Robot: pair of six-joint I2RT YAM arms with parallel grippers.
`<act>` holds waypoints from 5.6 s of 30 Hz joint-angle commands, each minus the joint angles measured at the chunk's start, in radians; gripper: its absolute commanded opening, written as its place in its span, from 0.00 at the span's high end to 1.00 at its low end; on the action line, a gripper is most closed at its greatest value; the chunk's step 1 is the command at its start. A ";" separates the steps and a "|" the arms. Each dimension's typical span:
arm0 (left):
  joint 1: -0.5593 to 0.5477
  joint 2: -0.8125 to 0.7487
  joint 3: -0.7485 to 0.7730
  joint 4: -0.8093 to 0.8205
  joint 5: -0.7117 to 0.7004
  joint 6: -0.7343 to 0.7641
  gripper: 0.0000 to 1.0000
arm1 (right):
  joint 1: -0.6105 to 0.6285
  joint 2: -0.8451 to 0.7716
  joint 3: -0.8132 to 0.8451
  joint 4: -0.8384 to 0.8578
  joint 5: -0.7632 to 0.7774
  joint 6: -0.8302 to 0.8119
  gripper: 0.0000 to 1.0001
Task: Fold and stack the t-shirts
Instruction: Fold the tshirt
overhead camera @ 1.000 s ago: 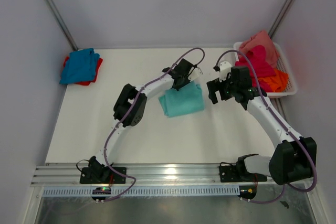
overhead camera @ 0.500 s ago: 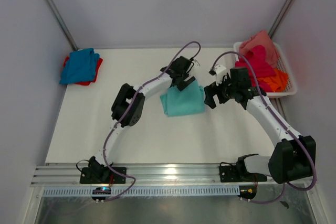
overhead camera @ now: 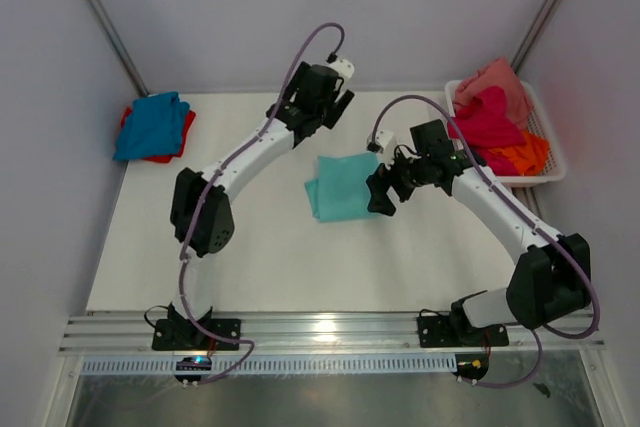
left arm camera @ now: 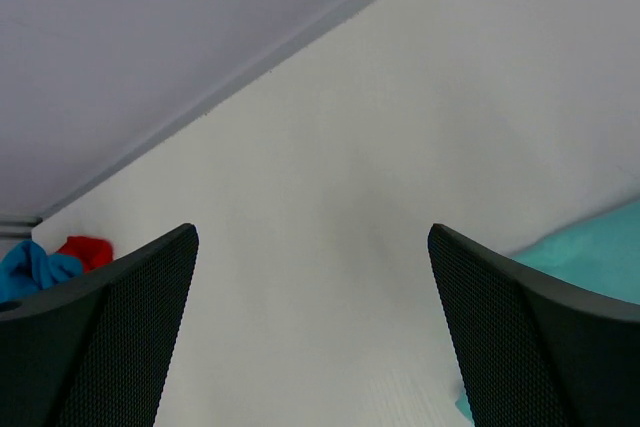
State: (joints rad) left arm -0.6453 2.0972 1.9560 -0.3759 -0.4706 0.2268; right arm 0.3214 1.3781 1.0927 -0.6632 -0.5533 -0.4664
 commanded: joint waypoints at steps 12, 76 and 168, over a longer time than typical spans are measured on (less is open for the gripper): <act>0.073 -0.310 -0.204 -0.236 0.337 -0.150 0.01 | 0.085 0.298 0.180 -0.127 -0.186 -0.116 0.01; 0.073 -0.247 -0.349 -0.207 1.424 -0.230 0.01 | -0.117 0.461 0.472 -0.866 -0.669 -0.704 0.01; 0.039 -0.219 -0.136 -0.336 0.848 -0.329 0.01 | -0.117 -0.155 -0.103 0.195 -0.024 0.061 0.01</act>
State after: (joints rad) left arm -0.6548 1.9629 1.9018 -0.8566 0.5758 0.0776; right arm 0.2050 1.2560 0.9943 -0.5285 -0.5919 -0.4255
